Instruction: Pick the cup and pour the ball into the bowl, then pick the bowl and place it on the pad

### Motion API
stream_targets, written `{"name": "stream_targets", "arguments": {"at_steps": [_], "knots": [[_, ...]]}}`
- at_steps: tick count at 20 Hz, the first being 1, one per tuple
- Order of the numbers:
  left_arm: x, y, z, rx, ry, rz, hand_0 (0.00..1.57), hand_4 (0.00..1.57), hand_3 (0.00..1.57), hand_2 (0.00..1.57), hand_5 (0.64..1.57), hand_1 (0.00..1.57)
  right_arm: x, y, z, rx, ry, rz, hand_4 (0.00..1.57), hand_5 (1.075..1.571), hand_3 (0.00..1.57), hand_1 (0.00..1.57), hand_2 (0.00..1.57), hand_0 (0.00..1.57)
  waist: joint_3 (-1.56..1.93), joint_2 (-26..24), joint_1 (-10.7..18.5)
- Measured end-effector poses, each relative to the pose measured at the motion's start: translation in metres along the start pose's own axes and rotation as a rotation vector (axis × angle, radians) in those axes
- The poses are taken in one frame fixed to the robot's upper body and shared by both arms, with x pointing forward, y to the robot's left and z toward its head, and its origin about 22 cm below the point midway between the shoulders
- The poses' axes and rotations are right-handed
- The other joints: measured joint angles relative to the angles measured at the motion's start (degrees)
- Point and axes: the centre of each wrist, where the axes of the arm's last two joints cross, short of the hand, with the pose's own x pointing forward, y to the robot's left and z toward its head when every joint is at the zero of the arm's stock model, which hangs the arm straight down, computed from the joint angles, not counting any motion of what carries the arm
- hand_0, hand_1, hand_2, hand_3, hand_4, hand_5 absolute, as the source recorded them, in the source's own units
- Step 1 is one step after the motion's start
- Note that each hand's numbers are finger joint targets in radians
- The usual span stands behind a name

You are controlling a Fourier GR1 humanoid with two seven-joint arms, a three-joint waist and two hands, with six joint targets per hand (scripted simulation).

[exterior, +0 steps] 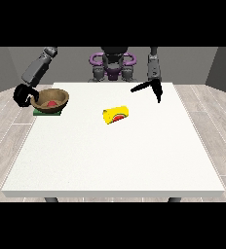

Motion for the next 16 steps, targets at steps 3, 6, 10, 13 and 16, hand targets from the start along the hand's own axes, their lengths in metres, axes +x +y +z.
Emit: {"name": "stream_targets", "arguments": {"at_steps": [3, 6, 10, 13, 16], "knots": [[0.018, 0.002, -0.006, 0.011, -0.026, -0.002, 0.0, 0.0, 0.0, 0.0, 1.564, 0.0, 0.012, -0.009, -0.002, -0.015, -0.034, 0.013, 1.03, 1.571, 0.34, 1.57, 1.57, 1.57, 0.02, 1.5, -0.1], [0.029, 0.0, -0.003, 0.014, -0.04, -0.003, 0.0, 0.0, 0.0, 0.0, 1.563, 0.0, 0.019, -0.013, -0.003, -0.017, -0.054, 0.028, 1.02, 1.571, 0.46, 1.57, 1.57, 1.57, 0.0, 2.4, -0.3], [0.04, 0.0, -0.002, 0.019, -0.041, 0.003, 0.0, 0.0, 0.0, 0.0, 1.566, 0.0, 0.025, -0.013, -0.006, -0.014, -0.047, -0.013, 0.78, 1.569, 0.0, 1.57, 1.57, 1.57, -0.02, 2.3, -0.8], [0.042, 0.006, -0.002, 0.017, -0.018, 0.011, 0.0, 0.0, 0.0, 0.0, 1.566, 0.0, 0.032, -0.02, -0.006, -0.016, -0.017, -0.035, 0.74, 1.57, 0.26, 1.57, 1.57, 1.57, -0.05, 0.9, -1.2], [0.037, 0.011, 0.006, 0.001, 0.007, 0.021, 0.0, 0.0, 0.0, 0.0, 1.566, 0.0, 0.027, -0.025, -0.001, -0.02, 0.025, -0.039, 0.74, 1.57, 1.08, 1.57, 1.57, 1.57, -0.08, -0.6, -0.9]]}}
